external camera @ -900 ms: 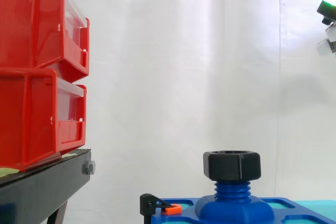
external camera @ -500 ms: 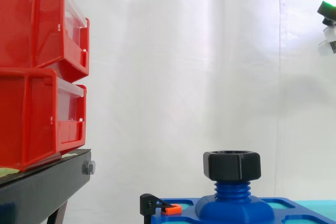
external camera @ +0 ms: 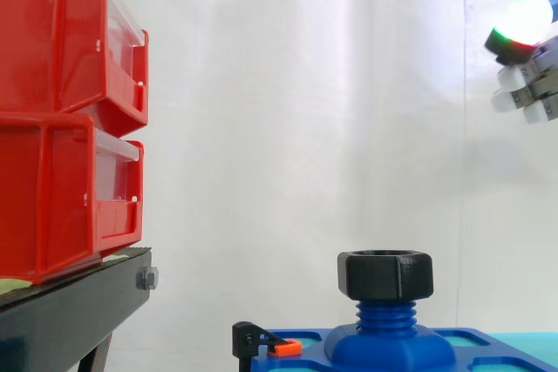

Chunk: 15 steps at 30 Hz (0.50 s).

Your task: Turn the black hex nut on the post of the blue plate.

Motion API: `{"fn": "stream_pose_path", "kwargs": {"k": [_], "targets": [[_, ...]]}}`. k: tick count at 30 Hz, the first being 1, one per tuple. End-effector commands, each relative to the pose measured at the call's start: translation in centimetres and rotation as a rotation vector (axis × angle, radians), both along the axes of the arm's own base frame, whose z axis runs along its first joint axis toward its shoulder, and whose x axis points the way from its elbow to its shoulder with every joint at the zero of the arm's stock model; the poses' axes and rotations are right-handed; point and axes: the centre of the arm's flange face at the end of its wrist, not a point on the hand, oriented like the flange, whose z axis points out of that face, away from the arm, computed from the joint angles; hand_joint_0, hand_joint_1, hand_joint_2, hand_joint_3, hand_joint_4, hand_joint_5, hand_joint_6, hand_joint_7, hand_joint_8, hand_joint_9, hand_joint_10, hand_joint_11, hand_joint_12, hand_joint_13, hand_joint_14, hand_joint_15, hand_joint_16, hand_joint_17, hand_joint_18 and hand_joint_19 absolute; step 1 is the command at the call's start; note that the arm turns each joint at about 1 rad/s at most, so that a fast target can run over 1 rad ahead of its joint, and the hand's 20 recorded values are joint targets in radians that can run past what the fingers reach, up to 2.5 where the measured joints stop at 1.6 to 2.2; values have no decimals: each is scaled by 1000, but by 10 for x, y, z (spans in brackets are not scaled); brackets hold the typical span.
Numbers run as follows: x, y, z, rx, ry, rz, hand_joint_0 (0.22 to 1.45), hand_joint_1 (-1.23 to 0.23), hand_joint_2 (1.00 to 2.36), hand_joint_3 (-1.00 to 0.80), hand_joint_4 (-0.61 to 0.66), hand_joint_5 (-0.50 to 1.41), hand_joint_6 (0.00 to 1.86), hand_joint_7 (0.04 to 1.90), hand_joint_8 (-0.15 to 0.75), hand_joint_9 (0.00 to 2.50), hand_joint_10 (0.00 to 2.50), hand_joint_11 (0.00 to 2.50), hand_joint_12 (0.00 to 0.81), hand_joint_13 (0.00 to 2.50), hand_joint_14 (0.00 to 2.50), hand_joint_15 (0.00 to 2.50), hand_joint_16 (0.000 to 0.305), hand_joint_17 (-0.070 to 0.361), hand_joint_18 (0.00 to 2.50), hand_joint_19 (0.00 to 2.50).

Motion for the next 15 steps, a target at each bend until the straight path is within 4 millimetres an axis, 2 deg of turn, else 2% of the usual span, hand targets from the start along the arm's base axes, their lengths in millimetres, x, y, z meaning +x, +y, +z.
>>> {"fn": "stream_pose_path", "kwargs": {"k": [1,6,8,15], "targets": [[8,2,-5,-45,-5,-35,469,-491,1000,-500,119,-262,502,775,237,242,5,157,342,0,0,0,52,116,0,0],[29,10,-22,-80,6,-29,470,-490,1000,-500,121,-260,502,775,236,243,5,156,340,0,0,0,51,116,0,0],[46,13,-32,-94,20,-19,470,-497,1000,-500,121,-259,502,777,236,243,5,155,339,0,0,0,51,115,0,0],[86,18,-57,-114,43,23,472,-504,1000,-500,120,-258,502,773,235,244,5,151,335,0,0,0,51,114,0,0]]}}
